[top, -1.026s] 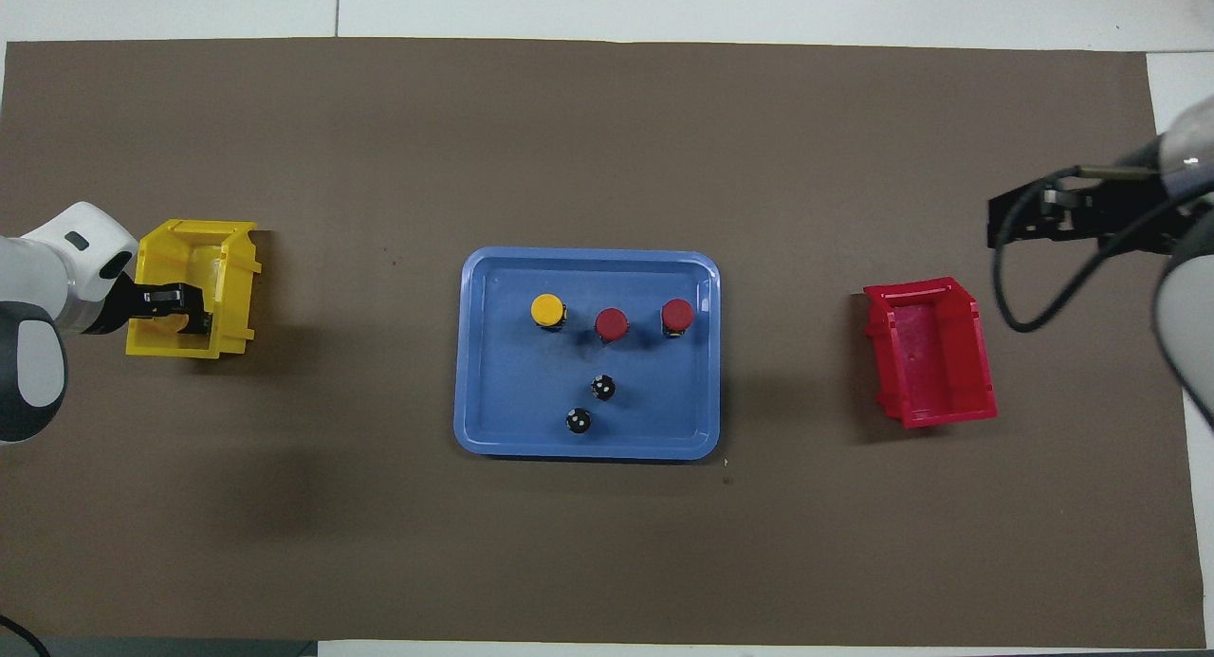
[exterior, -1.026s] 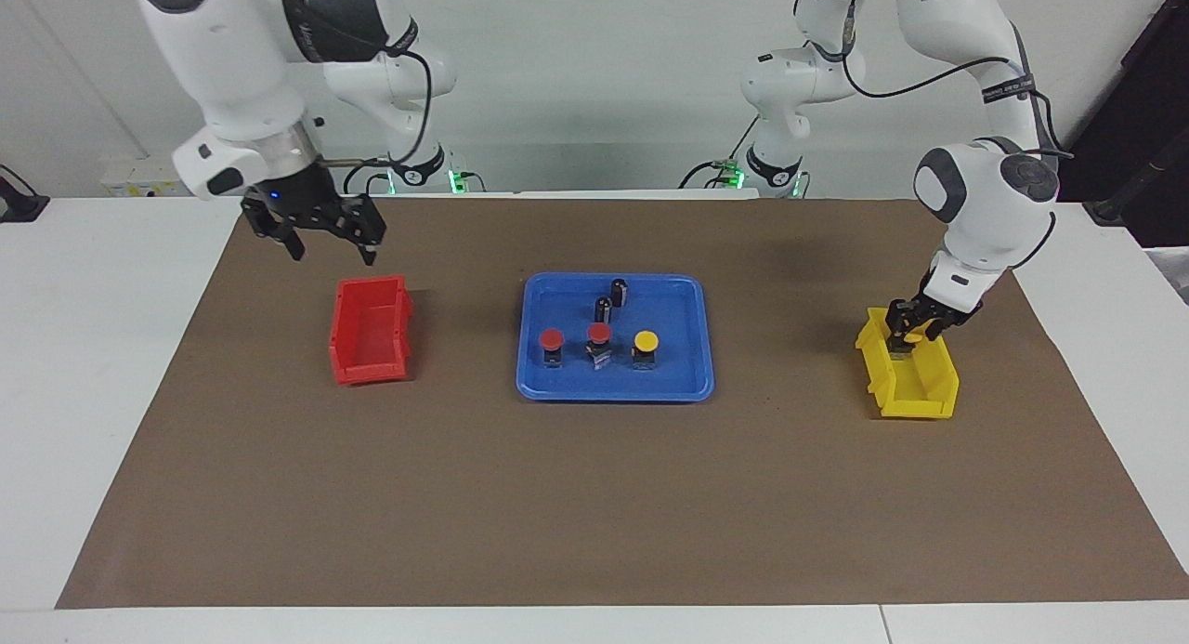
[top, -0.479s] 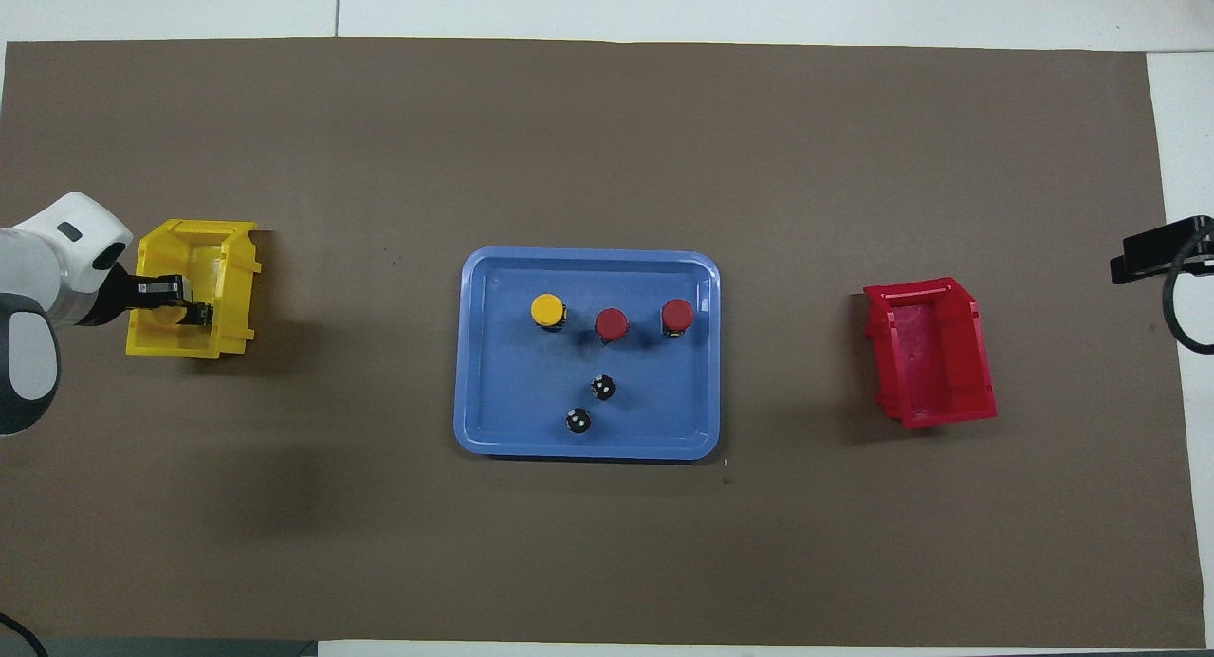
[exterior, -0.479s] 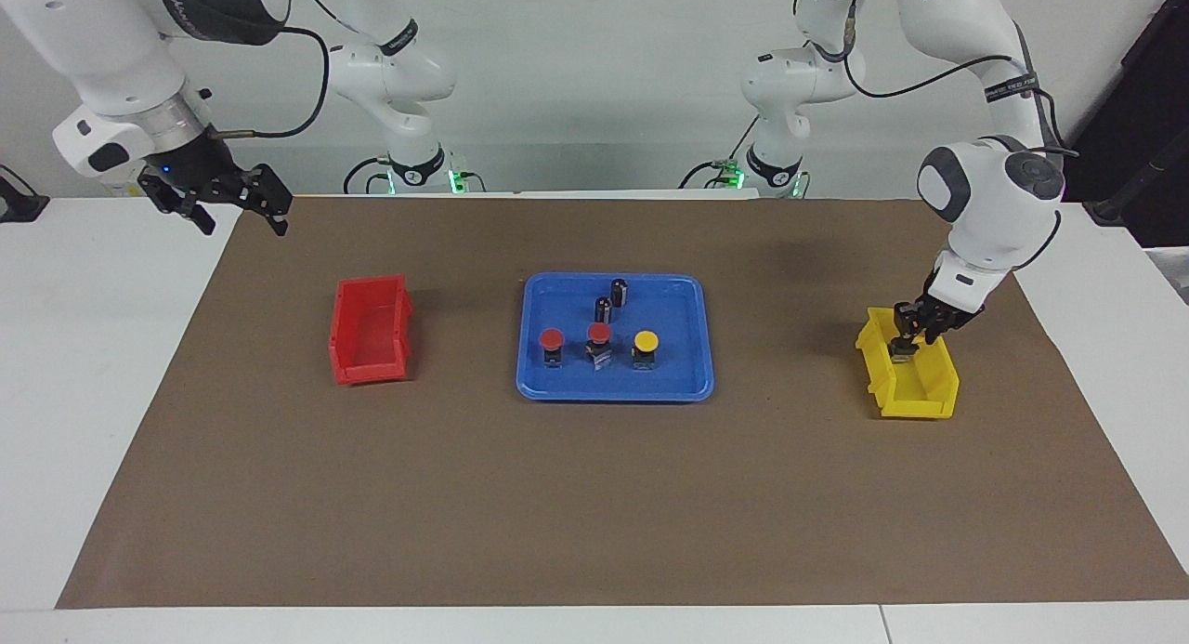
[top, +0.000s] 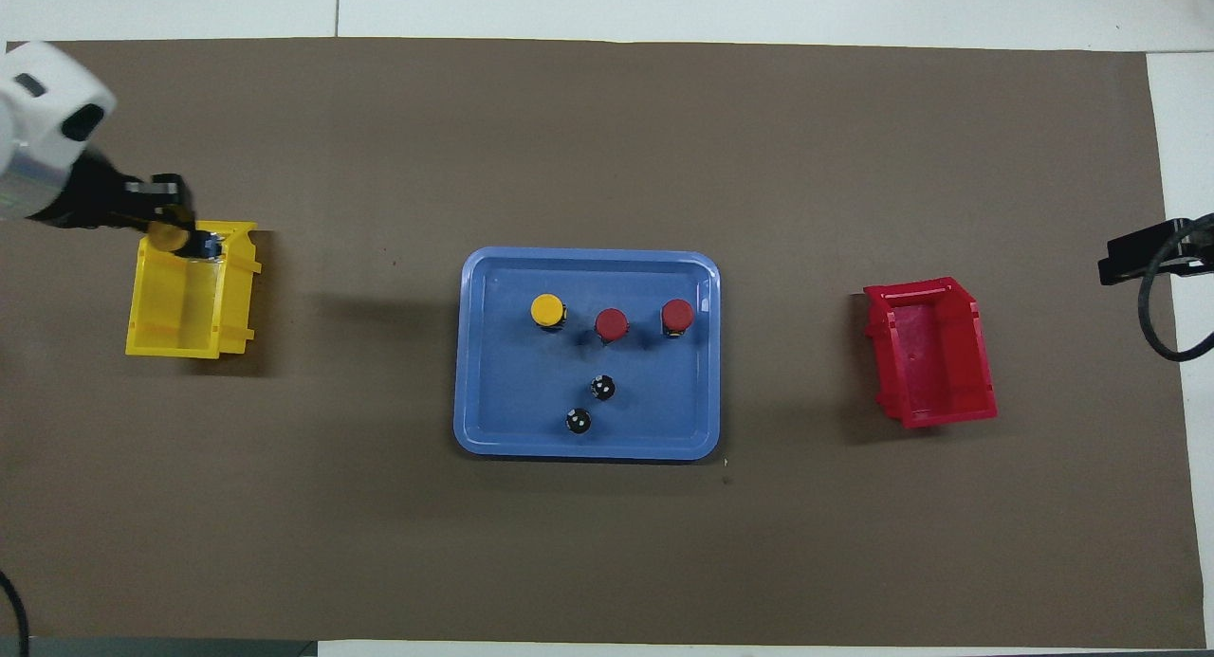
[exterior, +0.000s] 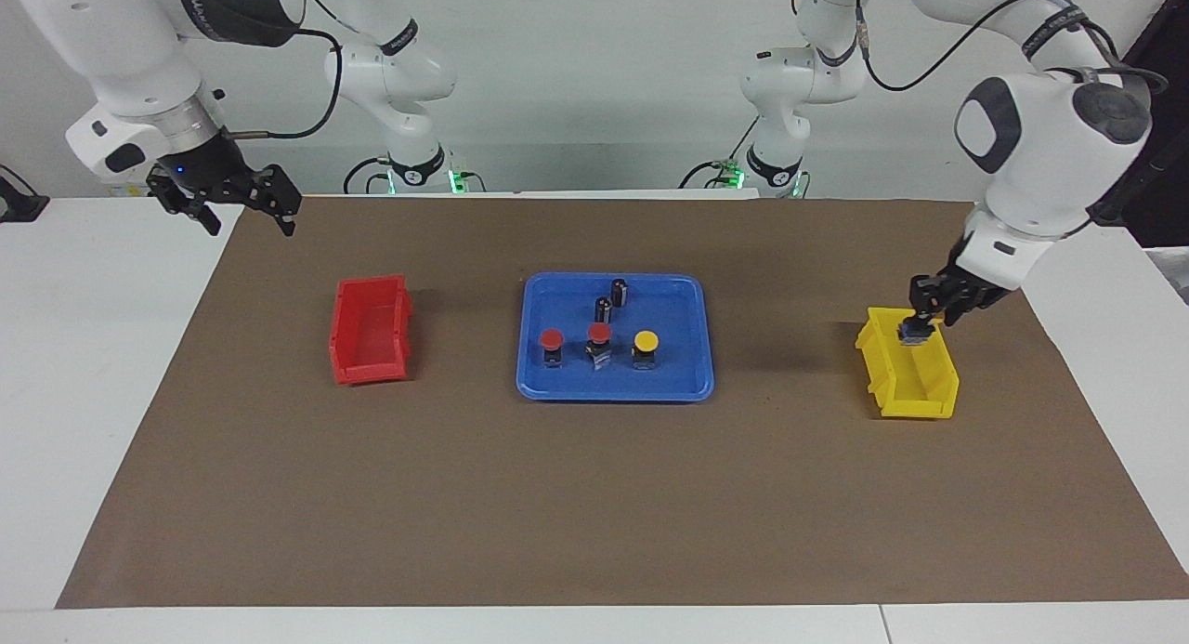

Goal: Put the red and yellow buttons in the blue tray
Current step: 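Carry the yellow button into the tray with the left gripper and release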

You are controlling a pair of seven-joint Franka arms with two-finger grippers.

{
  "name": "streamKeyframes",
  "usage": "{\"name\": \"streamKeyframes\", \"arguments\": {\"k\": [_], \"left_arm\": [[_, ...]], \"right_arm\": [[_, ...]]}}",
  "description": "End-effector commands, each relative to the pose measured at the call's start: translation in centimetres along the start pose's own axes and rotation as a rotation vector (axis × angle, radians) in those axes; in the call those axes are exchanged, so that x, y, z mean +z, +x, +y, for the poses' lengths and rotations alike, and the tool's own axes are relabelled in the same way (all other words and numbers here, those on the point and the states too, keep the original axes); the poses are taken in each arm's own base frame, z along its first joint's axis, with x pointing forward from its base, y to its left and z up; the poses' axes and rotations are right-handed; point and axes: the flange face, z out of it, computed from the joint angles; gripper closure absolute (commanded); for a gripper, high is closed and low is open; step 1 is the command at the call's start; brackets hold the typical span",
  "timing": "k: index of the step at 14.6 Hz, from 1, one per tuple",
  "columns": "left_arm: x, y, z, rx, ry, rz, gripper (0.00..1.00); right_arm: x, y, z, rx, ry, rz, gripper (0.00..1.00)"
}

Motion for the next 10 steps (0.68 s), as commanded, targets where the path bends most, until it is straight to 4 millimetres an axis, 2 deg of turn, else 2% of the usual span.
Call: {"name": "streamKeyframes", "arguments": {"k": [1,2,4,7,10], "left_arm": [[3.5,-4.4,12.7,-0.061,-0.005,0.012,0.99],[5.1,-5.7,14.5,-0.04,0.001,-0.003,0.99],[8.6,-7.7,16.3,-0.013,-0.023,-0.013,0.99],[12.5,-9.1,18.2,0.013,-0.035,0.002,0.99],[13.9,-9.3,18.3,0.013,-0.04,0.008,0.99]], "right_arm": [[-0.1,-0.4,-0.1,-0.003,-0.014,-0.001,0.0],[0.0,-0.4,-0.2,-0.003,-0.014,-0.003,0.0],[0.0,-0.4,-0.1,-0.008,-0.014,-0.003,0.0],[0.1,-0.4,0.0,-0.008,-0.014,-0.004,0.0],[0.1,-0.4,-0.2,-0.011,-0.014,-0.004,0.0]]}}
